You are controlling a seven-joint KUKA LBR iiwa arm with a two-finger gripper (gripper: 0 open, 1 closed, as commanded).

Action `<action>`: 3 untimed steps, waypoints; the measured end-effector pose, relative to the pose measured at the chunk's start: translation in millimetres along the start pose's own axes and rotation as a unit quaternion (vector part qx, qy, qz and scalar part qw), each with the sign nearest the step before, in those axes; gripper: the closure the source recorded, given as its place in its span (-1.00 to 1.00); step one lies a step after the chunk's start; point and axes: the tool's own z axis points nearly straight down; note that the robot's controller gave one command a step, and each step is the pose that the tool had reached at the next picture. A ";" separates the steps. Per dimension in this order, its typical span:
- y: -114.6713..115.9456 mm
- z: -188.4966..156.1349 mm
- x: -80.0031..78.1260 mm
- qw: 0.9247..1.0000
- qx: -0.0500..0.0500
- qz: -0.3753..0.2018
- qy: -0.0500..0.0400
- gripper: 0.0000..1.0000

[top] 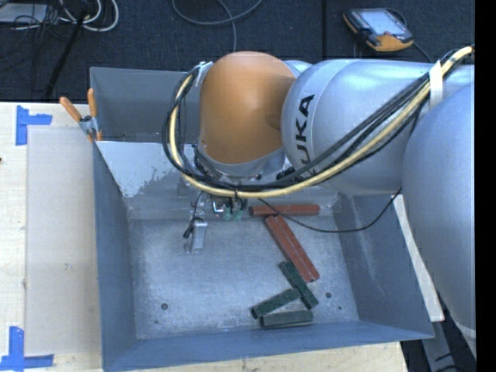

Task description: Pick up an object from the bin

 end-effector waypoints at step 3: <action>36.6 42.4 11.2 1.000 -0.001 0.029 -0.006 1.00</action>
Offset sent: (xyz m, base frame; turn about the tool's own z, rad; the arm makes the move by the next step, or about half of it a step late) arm 0.0000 0.0000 0.0000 0.0000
